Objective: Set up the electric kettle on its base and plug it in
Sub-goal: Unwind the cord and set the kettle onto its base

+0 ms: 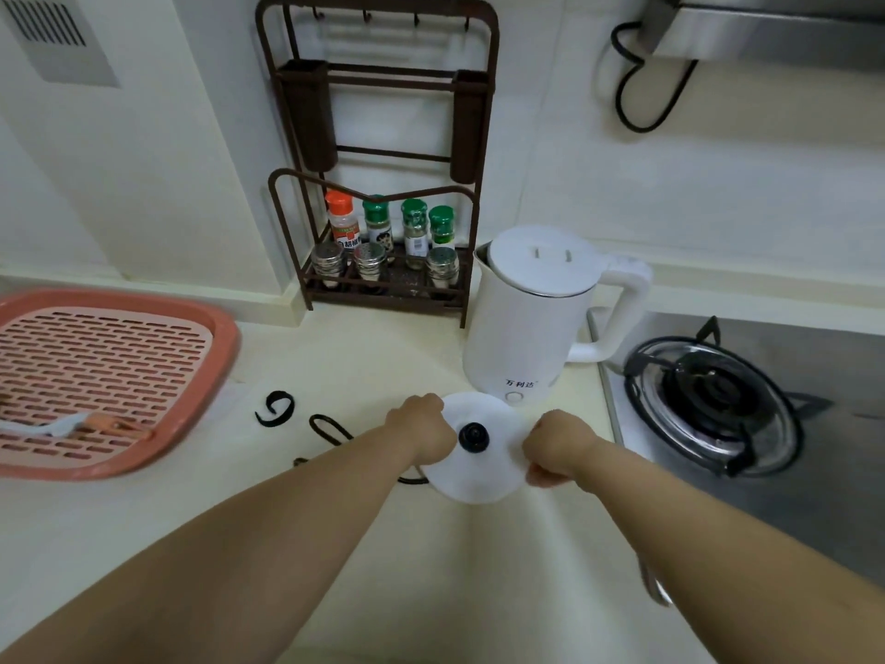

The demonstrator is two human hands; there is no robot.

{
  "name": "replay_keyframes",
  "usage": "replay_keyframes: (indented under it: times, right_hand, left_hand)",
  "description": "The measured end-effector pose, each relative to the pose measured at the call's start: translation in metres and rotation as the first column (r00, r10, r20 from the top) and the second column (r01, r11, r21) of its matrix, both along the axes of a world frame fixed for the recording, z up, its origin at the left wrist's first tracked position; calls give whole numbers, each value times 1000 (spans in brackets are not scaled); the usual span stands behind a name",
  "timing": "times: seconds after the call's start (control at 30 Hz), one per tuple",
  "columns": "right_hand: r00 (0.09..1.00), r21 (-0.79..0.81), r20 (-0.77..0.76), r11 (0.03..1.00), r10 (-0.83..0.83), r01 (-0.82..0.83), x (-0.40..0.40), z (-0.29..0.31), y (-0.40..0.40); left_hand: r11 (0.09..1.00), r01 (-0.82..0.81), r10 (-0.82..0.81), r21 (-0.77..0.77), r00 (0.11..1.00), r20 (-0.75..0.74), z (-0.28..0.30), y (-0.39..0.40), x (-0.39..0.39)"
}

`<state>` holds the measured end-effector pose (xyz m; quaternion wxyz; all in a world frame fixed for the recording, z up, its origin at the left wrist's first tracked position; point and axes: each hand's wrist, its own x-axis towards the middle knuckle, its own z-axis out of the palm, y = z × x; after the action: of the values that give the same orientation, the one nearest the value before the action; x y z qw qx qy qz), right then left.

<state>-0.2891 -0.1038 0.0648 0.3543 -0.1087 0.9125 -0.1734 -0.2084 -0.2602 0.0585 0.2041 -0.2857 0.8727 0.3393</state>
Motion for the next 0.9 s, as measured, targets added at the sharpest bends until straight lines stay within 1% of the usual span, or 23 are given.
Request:
replay_keyframes:
  times: [0.03, 0.07, 0.13, 0.17, 0.23, 0.3, 0.37, 0.43, 0.5, 0.63, 0.7, 0.83, 0.9]
  right_hand:
    - [995, -42, 49, 995, -92, 94, -5, 1, 8]
    - [982, -76, 67, 981, -174, 179, -12, 2, 15]
    - [948, -172, 34, 932, -317, 318, -32, 5, 29]
    - [920, -249, 8, 891, -391, 381, -44, 8, 36]
    - [863, -403, -40, 799, -503, 446, -67, 15, 44]
    - [839, -467, -81, 764, -539, 446, -88, 25, 48]
    - [843, -505, -70, 748, -533, 431, -104, 38, 50]
    - [890, -565, -23, 740, -456, 364, -115, 46, 48]
    - [923, -593, -8, 745, -384, 305, -122, 48, 43]
    - [931, -657, 31, 694, -364, 293, -131, 52, 36]
    - [933, -668, -12, 697, -360, 260, -132, 56, 37]
    - [920, -645, -206, 753, -334, 128, -128, 74, 43]
    - [917, -636, -277, 770, -287, 48, -119, 84, 45]
  left_hand:
    - [1000, 15, -15, 4, 1000, -7, 0, 3, -2]
    - [1000, 24, -24, 16, 1000, -20, 0, 6, -5]
    - [997, 1, 3, 80, 999, -47, 2, 14, -10]
    - [992, -25, 33, 124, 997, -63, 5, 18, -15]
    - [976, -80, 108, 201, 985, -133, 13, 21, -24]
    - [956, -147, 211, 255, 947, -244, 26, 20, -40]
    - [919, -212, 324, 332, 887, -329, 42, 20, -56]
    - [880, -248, 409, 404, 829, -382, 54, 22, -68]
    - [855, -266, 457, 445, 791, -406, 62, 25, -75]
    - [814, -305, 526, 494, 749, -404, 75, 33, -80]
    - [801, -301, 543, 517, 729, -417, 81, 37, -75]
    - [810, -259, 542, 526, 673, -503, 97, 47, -62]
    - [805, -250, 554, 538, 643, -529, 104, 52, -53]
